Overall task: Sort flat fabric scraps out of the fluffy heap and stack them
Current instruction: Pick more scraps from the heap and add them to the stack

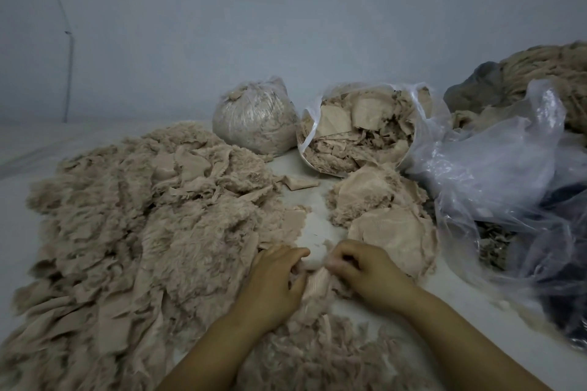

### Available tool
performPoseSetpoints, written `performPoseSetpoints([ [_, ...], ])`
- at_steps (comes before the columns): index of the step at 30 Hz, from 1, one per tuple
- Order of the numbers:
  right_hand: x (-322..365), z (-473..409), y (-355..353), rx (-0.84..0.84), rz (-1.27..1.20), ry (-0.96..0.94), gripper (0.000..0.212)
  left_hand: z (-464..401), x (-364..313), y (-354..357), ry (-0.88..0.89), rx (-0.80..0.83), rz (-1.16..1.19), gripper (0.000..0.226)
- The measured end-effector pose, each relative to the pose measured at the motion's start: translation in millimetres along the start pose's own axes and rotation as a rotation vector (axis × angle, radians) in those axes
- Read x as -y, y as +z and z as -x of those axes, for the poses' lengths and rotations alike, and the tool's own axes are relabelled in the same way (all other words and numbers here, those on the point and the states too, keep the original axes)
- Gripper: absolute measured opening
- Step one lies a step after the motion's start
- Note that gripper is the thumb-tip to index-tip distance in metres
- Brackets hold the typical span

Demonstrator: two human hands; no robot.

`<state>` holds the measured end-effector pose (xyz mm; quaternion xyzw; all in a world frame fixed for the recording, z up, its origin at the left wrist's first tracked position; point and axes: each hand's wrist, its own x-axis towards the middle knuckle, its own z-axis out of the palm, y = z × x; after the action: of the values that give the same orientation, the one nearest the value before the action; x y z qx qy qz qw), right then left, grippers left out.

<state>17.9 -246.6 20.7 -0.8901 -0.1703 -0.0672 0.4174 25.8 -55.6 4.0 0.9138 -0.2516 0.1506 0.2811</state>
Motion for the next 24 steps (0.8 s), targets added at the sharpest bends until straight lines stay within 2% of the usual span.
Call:
performPoseSetpoints([
  [3,3.3,-2.8,1.3,-0.162,-0.281,0.036,0.022,-2.9,-9.4,-8.6,-0.104,-0.1,0.257,0.019],
  [6,9.4,-4.7,2.4,-0.291,-0.404,0.052,0.026,-4.1,-11.6,-15.1,-0.239,-0.1,0.531,0.03],
  [7,11.5,-4.2,0.9,-0.297,-0.441,0.046,0.024,-4.6,-12.2,-17.2,-0.266,-0.088,0.611,0.029],
  [9,14.2,-1.0,-1.1,-0.208,-0.482,0.045,0.022,-4.8,-13.9,-20.2,-0.263,-0.079,0.712,0.023],
  [11,14.1,2.3,1.9,-0.064,-0.408,0.072,0.024,-5.4,-15.5,-21.4,-0.223,-0.084,0.745,0.018],
  [12,14.3,3.0,4.5,-0.048,-0.332,0.07,0.019,-5.4,-15.7,-21.5,-0.209,-0.081,0.755,0.017],
  [13,15.7,2.5,6.8,-0.074,-0.275,0.058,0.008,-5.3,-15.9,-21.6,-0.199,-0.07,0.76,0.016],
  [14,16.4,1.7,8.1,-0.115,-0.245,0.053,0.007,-5.7,-15.1,-21.4,-0.191,-0.054,0.746,0.016],
  [15,16.7,0.5,8.1,-0.158,-0.245,0.065,0.016,-6.5,-13.6,-21.1,-0.188,-0.039,0.707,0.017],
  [18,19.5,-0.7,3.6,-0.214,-0.379,0.101,0.028,-9.6,-7.9,-19.4,-0.197,-0.051,0.559,0.021],
  [24,25.2,0.6,-3.7,-0.278,-0.692,0.211,0.04,-9.9,1.0,-16.9,-0.196,-0.091,0.526,0.032],
])
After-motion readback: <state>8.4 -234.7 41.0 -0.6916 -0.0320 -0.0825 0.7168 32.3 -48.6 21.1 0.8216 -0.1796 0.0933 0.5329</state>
